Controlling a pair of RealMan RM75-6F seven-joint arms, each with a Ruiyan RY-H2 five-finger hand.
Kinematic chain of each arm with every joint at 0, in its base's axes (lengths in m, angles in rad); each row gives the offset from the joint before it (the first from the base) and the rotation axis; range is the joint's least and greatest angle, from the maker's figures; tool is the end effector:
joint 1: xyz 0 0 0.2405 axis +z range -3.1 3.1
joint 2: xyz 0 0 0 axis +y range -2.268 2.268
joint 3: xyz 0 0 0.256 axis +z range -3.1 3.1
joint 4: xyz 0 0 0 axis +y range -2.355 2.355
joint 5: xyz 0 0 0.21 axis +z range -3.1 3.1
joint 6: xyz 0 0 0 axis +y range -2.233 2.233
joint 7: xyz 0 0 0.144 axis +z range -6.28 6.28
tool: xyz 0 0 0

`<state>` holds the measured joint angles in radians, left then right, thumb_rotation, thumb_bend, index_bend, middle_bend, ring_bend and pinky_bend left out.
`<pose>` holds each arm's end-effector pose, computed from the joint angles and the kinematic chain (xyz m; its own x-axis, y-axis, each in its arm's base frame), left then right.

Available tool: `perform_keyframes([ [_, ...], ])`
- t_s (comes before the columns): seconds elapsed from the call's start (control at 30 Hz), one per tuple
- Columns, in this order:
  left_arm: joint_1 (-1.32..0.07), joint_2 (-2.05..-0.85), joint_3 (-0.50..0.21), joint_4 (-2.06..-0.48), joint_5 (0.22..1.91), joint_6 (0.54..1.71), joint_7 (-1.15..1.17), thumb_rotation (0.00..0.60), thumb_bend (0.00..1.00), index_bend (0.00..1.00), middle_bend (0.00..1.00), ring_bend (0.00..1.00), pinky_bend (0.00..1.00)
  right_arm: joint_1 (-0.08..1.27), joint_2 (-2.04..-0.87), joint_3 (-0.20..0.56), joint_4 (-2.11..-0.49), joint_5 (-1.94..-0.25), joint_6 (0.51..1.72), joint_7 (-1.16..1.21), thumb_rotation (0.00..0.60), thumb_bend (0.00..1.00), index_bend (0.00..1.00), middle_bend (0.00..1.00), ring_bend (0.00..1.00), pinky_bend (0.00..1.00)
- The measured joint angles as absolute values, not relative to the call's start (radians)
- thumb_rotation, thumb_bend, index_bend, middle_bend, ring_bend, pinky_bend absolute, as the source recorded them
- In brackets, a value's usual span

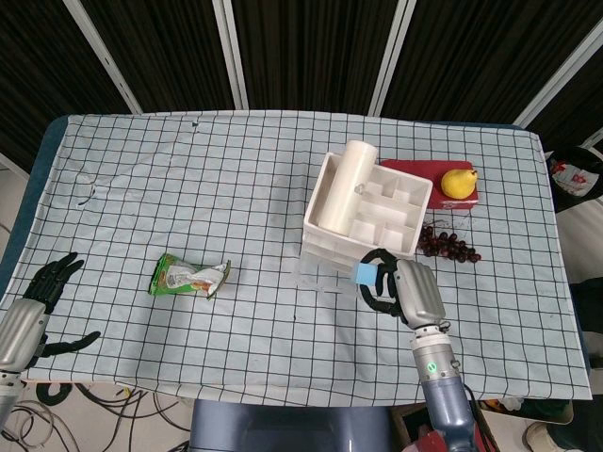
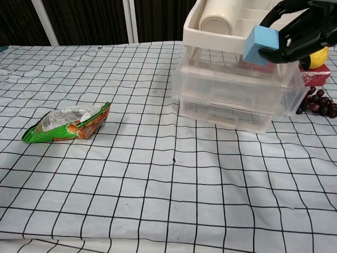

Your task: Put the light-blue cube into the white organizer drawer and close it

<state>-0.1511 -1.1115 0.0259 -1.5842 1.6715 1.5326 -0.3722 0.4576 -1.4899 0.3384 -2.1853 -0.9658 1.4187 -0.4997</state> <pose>-0.2867 0.1828 0.1501 0.0908 0.0832 0.9924 0.9731 -0.2191 -0.0707 -0.0985 -0.2589 0.0725 -0.1161 -0.1285 0.9849 -0.9914 -0.0457 -0.1229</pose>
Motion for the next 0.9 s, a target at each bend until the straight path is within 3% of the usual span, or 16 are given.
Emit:
perform_keyframes([
  [0.17,-0.151,-1.112,0.026,-1.584,1.672,1.532,-0.370,0.600,0.02,0.00,0.00,0.00,0.00,0.466,-1.508,0.343,-2.173,-0.968,1.436,-0.494,0.600,0.21,0.32,0.72,0.75,0.67],
  [0.43,-0.151,-1.112,0.027,-1.584,1.672,1.532,-0.368,0.600,0.02,0.00,0.00,0.00,0.00,0.449,-1.494,0.314,-2.195,-1.003,1.454,-0.477,0.600,0.20,0.23,0.72,0.74,0.67],
  [0.6,-0.150,-1.112,0.027,-1.586,1.674,1.536,-0.368,0.600,0.02,0.00,0.00,0.00,0.00,0.410,-1.451,0.272,-2.225,-1.052,1.469,-0.444,0.600,0.23,0.34,0.67,0.70,0.66],
  [0.77,-0.150,-1.111,0.027,-1.586,1.673,1.536,-0.372,0.600,0.02,0.00,0.00,0.00,0.00,0.350,-1.384,0.221,-2.239,-1.129,1.494,-0.373,0.600,0.30,0.57,0.67,0.69,0.65],
  [0.9,-0.149,-1.112,0.030,-1.588,1.678,1.536,-0.367,0.600,0.02,0.00,0.00,0.00,0.00,0.279,-1.297,0.166,-2.237,-1.198,1.515,-0.267,0.600,0.35,0.62,0.67,0.69,0.65],
])
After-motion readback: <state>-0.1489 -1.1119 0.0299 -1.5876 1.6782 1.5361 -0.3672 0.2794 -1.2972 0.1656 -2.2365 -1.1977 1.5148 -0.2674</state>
